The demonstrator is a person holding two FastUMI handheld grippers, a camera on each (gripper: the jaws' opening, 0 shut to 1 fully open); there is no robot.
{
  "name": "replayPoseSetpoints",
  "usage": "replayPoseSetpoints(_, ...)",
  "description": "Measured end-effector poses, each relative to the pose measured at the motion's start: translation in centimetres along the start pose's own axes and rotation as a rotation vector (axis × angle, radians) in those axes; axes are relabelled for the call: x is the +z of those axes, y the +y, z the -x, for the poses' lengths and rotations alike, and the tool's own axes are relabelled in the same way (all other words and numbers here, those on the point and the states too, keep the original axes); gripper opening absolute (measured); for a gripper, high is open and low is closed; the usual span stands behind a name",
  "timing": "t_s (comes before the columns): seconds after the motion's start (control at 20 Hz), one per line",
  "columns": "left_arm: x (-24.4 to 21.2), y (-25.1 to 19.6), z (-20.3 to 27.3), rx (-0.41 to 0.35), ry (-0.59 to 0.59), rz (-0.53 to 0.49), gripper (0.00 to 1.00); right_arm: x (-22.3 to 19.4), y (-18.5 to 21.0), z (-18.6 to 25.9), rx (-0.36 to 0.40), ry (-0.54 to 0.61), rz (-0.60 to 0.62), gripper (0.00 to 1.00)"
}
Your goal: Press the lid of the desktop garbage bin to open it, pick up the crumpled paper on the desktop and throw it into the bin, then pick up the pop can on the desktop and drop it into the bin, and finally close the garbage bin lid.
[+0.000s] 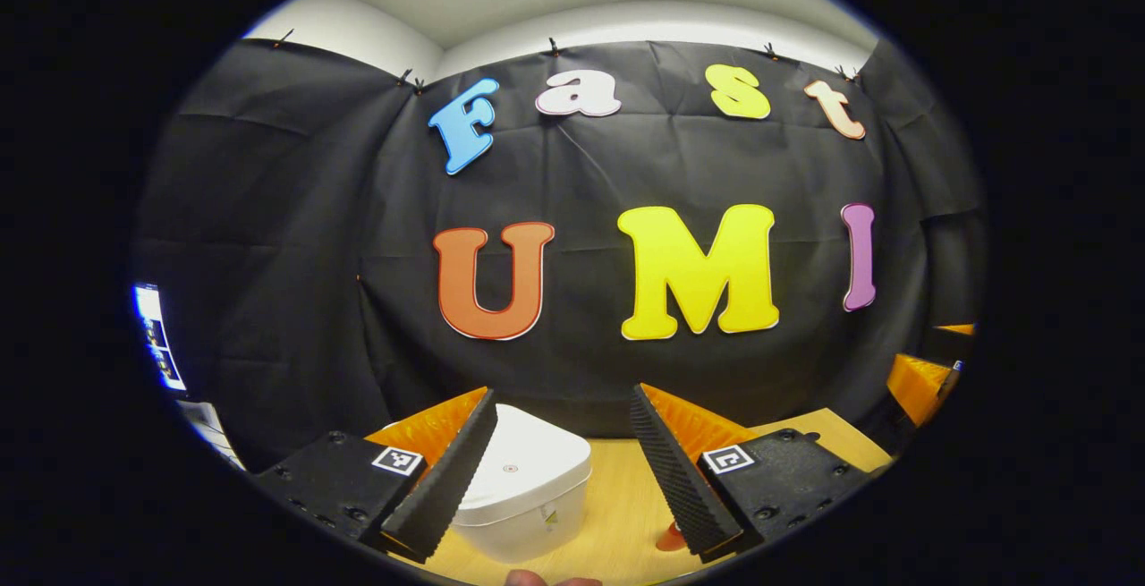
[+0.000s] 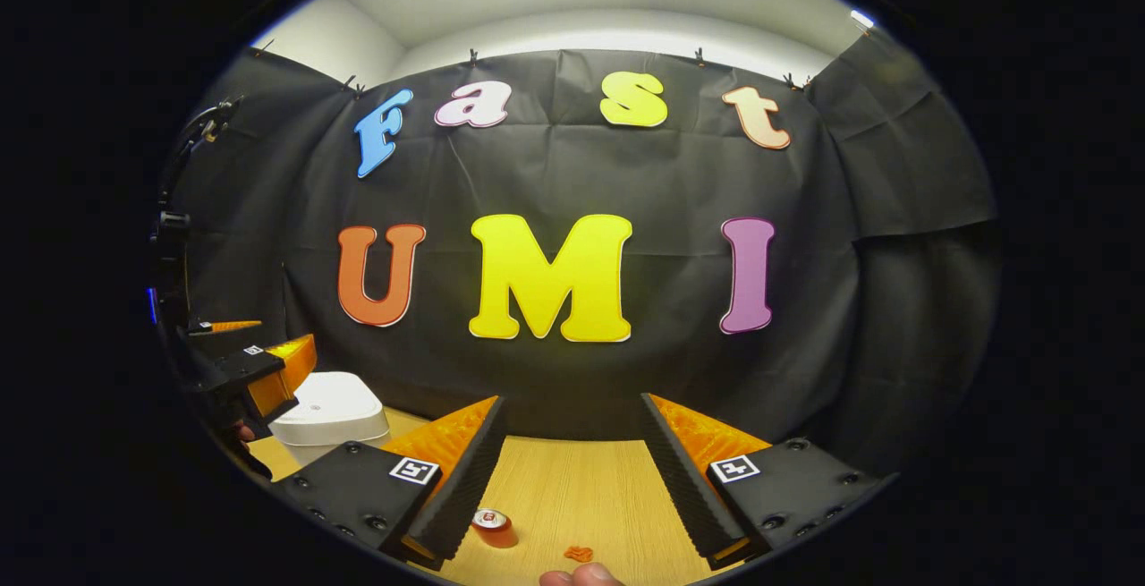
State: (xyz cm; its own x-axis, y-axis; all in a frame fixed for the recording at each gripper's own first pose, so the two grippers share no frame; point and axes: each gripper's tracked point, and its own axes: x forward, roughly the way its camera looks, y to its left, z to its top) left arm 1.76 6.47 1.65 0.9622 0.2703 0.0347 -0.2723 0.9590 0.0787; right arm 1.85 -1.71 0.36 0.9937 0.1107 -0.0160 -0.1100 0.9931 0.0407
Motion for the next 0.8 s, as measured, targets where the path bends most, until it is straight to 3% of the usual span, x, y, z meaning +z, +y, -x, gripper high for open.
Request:
replayPoseSetpoints(0.4,-0.8,2.4,-2.2,0.125,0.031,0.009,0.94,-0.1,-0.5,-1.1,0.034,0.007,0.013,0.94)
replayPoseSetpoints(0.8,-2.7,4.3,-4.2,0.227,0.069,0.006,0.69,-0.5,-1.1,-2.3,0.046,0.024,0.016,0.94)
